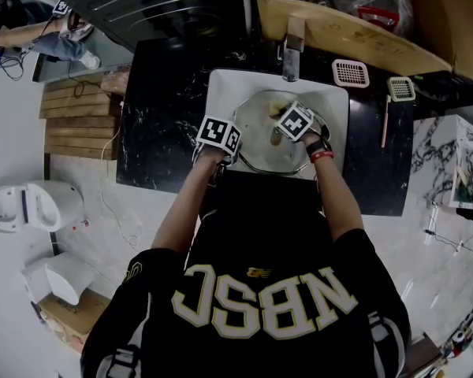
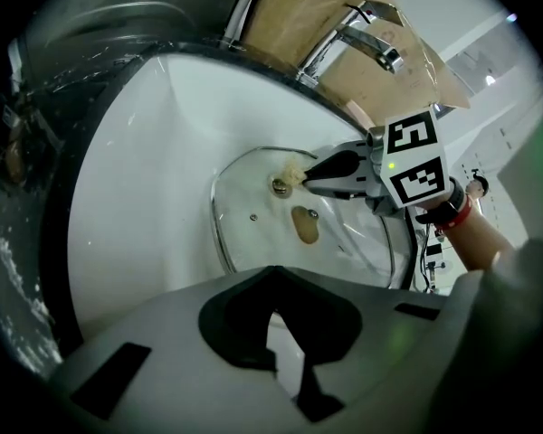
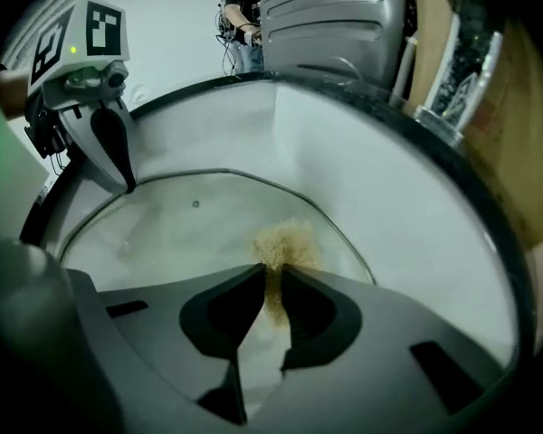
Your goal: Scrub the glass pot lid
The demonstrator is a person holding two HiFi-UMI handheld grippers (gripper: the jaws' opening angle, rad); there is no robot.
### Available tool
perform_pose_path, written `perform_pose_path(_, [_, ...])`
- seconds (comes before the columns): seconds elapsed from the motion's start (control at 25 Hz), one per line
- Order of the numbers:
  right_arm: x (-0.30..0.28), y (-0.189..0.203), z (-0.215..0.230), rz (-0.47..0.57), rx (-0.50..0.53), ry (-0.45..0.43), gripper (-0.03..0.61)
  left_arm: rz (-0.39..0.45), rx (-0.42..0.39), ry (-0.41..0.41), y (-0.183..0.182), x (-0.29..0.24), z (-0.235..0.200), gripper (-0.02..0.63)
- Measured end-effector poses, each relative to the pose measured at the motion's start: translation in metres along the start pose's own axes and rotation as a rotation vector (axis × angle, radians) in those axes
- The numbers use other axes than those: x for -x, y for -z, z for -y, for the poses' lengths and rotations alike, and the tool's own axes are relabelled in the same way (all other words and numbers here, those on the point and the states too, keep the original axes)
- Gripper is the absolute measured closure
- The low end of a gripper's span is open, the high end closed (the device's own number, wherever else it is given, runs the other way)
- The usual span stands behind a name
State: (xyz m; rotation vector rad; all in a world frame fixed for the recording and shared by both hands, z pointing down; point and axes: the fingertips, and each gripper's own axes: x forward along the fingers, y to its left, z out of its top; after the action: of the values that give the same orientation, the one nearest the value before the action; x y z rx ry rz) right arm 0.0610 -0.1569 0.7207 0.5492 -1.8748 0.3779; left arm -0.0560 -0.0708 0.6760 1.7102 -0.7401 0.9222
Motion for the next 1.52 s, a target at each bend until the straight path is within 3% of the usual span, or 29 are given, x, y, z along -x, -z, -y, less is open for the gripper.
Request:
perform_pose_path(0.2, [0.021,0.038,0.012,-0.037,-0.038,-0.006,0.511,0.006,0.004,0.005,0.000,0.000,0.000,0.601])
perform_pose_path(0.36, [0.043,0.057,0.012,-0.075,-0.007,-0.007,0.509,0.014,0.004,0.005,-0.003,0.002,0.001,0.601])
perform_pose_path(0.64, [0.077,0.076,-0.056,-0.170,0.044,-0.209,0.511,0.014,-0.006,0.004,-0.001,0.001,0.000,0.601])
perform_pose_path(0.76, [0.083,0.071,-0.088,-0.138,0.069,-0.273,0.511,0.014,-0.003,0.005,0.000,0.001,0.000,0.601])
perform_pose_path(1.12, [0.056,0.012,-0.128,0.004,0.091,-0.342,0.512,-0.002,-0.002,-0.005,0.000,0.000,-0.002,0.601])
perform_pose_path(1.28, [0.033,-0.013,-0.119,0.034,0.079,-0.328,0.512,-0.012,-0.004,-0.011,0.001,-0.001,-0.002,0.601])
perform_pose_path(1.52, [-0.005,-0.033,-0.082,0.065,0.080,-0.187,0.514,-0.022,-0.005,-0.011,0.003,-0.003,-0.002,0.601])
